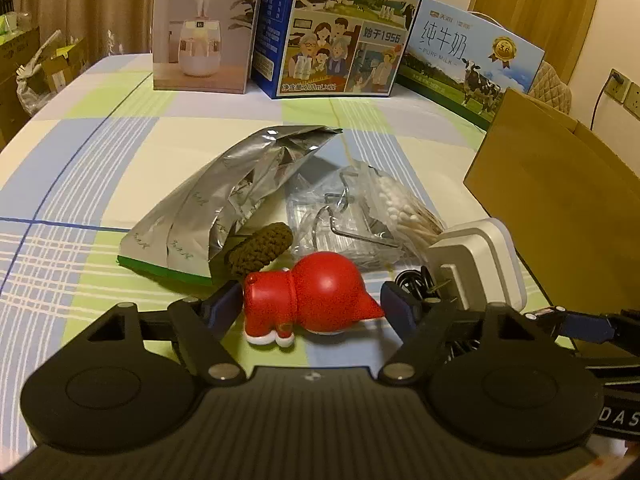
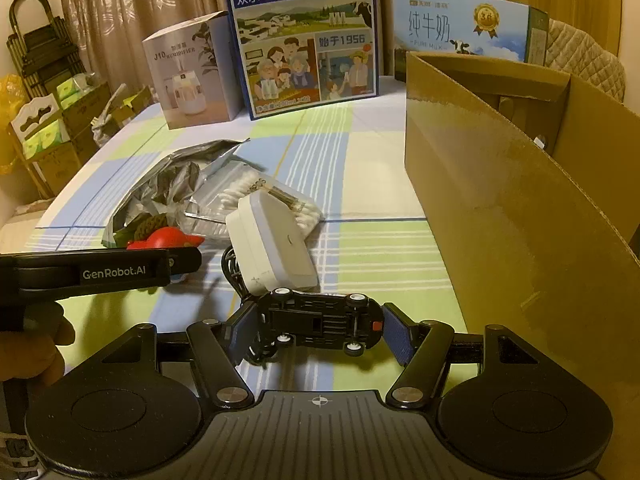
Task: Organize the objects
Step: 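Lower the left gripper onto the red Doraemon figure and close it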
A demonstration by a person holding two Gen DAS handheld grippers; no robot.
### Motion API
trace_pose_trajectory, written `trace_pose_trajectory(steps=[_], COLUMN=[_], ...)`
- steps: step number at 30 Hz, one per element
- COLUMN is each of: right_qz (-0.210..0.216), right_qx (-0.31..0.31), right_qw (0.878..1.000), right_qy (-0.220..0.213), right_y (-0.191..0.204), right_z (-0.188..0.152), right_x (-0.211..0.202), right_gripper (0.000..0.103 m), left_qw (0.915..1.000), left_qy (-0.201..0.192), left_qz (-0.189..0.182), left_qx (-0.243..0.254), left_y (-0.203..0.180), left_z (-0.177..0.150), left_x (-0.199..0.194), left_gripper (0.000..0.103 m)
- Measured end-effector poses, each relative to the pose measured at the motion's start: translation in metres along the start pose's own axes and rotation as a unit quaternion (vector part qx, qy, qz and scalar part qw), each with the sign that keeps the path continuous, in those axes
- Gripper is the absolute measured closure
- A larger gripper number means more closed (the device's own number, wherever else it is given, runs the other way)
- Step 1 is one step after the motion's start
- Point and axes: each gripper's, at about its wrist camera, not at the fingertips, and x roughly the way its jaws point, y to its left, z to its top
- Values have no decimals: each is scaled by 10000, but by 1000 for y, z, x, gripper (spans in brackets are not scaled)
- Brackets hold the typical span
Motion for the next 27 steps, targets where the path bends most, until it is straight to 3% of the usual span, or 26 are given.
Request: trace_pose_trajectory(steps=[14,27], right_qz=[74,66], right_qx=[46,116], right_qw=[10000,9999], right_qy=[-6,7], right_y=[-1,-4], right_z=[0,-1], right_x=[-3,-2], right_gripper=[40,40], left_qw=[9997,9988], left_qy=[257,152], left_qz=[18,294], left_qx=[47,371], left_y=[-2,-11], left_z=[-15,-22], left_x=[-24,-18], left_gripper=[32,27])
